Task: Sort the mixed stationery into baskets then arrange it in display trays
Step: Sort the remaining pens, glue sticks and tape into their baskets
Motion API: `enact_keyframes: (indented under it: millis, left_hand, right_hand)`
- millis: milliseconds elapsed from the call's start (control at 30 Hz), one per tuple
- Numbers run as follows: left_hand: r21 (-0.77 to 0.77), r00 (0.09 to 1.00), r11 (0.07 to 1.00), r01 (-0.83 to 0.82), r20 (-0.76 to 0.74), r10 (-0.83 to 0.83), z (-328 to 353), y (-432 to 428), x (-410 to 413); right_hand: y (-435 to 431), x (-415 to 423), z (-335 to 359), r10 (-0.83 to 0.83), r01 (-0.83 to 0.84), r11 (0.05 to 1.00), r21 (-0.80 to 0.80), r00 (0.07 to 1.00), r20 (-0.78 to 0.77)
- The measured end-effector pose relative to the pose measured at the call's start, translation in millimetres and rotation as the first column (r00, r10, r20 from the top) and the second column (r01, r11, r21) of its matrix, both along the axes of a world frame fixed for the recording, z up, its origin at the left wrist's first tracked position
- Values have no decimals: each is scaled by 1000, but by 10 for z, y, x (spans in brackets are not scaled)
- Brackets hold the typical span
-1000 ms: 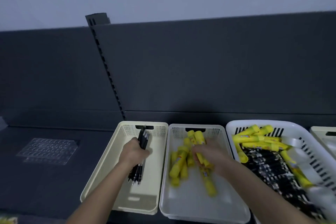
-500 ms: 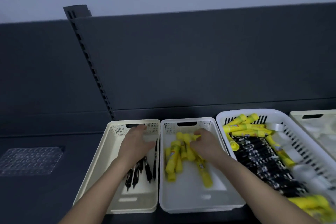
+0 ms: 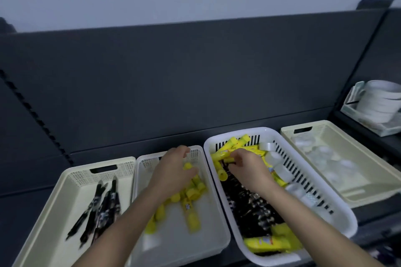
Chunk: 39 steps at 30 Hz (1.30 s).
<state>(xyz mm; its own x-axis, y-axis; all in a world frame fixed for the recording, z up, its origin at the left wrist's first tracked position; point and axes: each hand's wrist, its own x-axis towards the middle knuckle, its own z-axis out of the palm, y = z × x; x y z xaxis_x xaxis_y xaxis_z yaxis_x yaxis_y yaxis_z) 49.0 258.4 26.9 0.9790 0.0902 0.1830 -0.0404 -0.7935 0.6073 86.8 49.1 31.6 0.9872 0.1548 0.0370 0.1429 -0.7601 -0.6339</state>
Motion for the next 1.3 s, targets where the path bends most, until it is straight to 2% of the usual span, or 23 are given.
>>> enact_keyframes:
  millis: [167,300,500,633,900,967,1100,1233,1300]
  left_hand:
    - [87,993,989,120,-6,-120,12,-590,261]
    - [126,988,980,152,-60,-146,-52,-970,552]
    - [261,985,961,96,-165,-54,-252,-1180,946]
    - [368,963,929,33,-262,69,-367,-1250,1071]
    - [578,953,816,-7,-242,180,-426,-1379,1141]
    - [558,949,829,13,-269,166,-433,-1384,1155]
    - [407,947,913,1,-293,129,-402,-1347,1196]
    - [208,978,973,-100,-157,134,-275,-1355,1161]
    - [123,982,981,-150,-93,162,-156,-1337,1124]
  right_hand:
    - [-579,218,-4,11,-13,996,-90,1000,-25]
    - [-855,394,8,43,-46,998,-52,998,-50]
    - [-1108,608,6,132,-132,991,-13,991,-20]
    - [-1175,722,-30,187,-187,982,31,982,-5]
    - [-1234,889,-132,240,-237,969,70,970,-30]
    - [-1244,911,-161,244,-240,967,89,969,-35]
    - [-1293,932,-158,223,-216,969,120,974,-49]
    - [-1310,938,-165,219,-216,969,121,976,-16]
    - [-1267,915,-182,281,-282,956,85,959,15]
